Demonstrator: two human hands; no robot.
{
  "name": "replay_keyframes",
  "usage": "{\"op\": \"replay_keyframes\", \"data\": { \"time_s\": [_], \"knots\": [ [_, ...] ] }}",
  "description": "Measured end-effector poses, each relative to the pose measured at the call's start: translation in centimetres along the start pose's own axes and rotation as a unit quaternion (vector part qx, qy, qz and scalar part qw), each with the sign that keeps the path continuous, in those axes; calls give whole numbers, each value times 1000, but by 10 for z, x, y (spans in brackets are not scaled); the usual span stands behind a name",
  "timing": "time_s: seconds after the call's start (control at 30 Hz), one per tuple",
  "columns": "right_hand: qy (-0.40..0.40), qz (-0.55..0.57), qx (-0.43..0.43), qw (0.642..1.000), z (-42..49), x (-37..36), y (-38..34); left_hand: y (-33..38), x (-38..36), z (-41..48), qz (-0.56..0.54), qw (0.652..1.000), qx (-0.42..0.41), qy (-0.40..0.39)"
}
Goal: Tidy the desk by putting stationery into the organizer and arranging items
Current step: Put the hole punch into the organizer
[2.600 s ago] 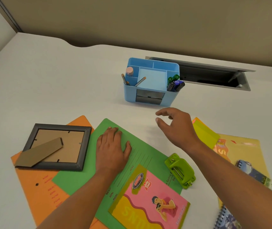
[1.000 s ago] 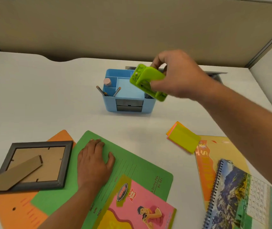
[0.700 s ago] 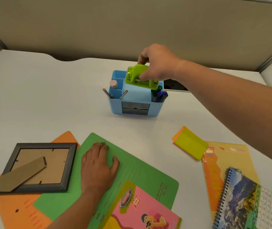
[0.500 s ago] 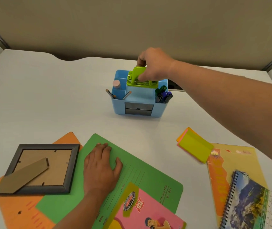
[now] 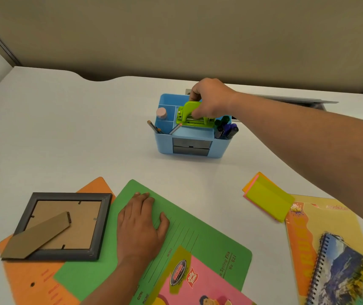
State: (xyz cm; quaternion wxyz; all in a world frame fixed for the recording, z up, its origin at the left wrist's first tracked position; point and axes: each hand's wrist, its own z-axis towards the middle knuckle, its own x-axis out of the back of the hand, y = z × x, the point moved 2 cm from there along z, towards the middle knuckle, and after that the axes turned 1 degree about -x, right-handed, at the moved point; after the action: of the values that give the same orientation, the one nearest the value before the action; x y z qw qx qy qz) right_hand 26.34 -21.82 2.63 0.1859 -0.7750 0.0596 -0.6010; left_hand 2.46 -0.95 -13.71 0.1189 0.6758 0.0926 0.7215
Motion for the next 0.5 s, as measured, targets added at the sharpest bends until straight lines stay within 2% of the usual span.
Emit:
{"op": "replay_keyframes", "data": {
  "time_s": [0.5],
  "knots": [
    [19,-15,16,1000,2,-6,2,1,-1,1,-4,1000,1,5]
  ]
}}
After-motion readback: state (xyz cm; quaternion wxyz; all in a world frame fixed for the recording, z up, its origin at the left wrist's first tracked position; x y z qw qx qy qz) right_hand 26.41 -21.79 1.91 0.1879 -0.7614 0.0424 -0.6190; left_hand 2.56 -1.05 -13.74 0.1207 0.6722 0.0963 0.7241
